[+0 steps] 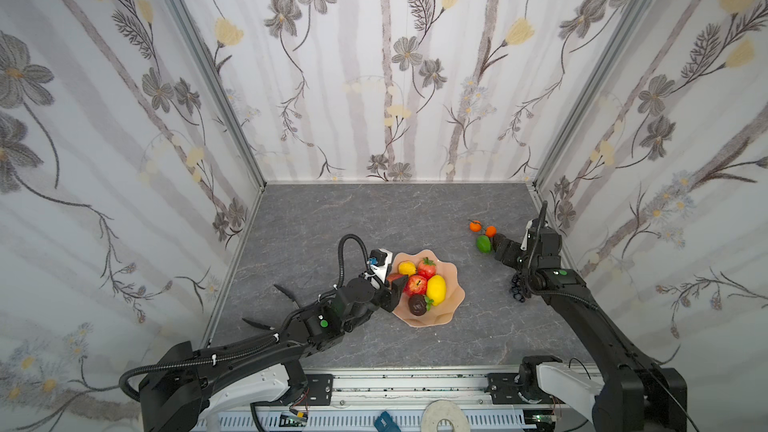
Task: Place and organize the fake fruits in the fruit bowl
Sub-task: 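Withdraw the left gripper while the right gripper grasps the dark avocado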
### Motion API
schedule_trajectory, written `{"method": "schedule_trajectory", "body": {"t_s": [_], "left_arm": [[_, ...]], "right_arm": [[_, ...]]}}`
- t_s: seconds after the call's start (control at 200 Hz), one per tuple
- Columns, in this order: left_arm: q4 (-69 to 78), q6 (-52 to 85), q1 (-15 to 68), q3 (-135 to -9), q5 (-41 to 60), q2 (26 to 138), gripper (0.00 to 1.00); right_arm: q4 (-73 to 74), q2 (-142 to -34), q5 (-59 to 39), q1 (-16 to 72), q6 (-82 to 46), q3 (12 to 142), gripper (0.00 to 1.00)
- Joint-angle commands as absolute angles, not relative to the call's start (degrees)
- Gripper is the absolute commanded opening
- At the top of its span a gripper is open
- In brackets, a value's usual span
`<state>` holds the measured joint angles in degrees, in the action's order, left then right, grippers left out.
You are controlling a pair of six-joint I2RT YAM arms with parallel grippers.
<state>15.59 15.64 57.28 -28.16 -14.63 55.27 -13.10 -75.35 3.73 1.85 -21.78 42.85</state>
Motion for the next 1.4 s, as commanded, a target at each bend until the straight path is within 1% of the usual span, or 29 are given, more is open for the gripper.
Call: {"method": "schedule_trajectory", "body": {"t_s": [0.0, 0.255, 0.405, 0.485, 0.73, 0.854, 1.094, 1.399], "left_arm": [[11.6, 18.1, 55.6, -26.1, -16.2, 50.7, 0.63], [9.9, 20.6, 51.0, -20.1, -15.4, 42.3, 0.73], [8.6, 21.0, 49.7, -18.3, -15.1, 39.5, 0.74], [8.3, 20.9, 49.2, -17.5, -15.0, 38.2, 0.75], [7.1, 20.2, 47.9, -16.9, -14.9, 36.6, 0.8], [7.1, 20.3, 47.6, -16.8, -14.6, 36.6, 0.81], [7.0, 20.7, 47.4, -16.7, -14.6, 36.6, 0.81], [6.5, 21.3, 47.3, -16.8, -14.8, 36.5, 0.82]], "right_arm": [[-12.0, -81.7, -0.3, -0.2, -20.3, 46.7, 0.91], [-12.5, -97.2, -1.1, -3.3, -19.4, 55.1, 0.92], [-12.8, -102.0, -1.1, -3.7, -18.7, 57.0, 0.91], [-12.9, -104.0, -1.3, -4.0, -18.6, 57.9, 0.87], [-13.2, -108.0, -1.9, -4.3, -18.3, 59.9, 0.78], [-13.3, -109.6, -2.7, -4.3, -17.8, 60.6, 0.75], [-13.1, -111.7, -4.3, -4.3, -17.8, 61.5, 0.66], [-12.9, -112.0, -5.4, -4.2, -17.6, 61.4, 0.56]]}}
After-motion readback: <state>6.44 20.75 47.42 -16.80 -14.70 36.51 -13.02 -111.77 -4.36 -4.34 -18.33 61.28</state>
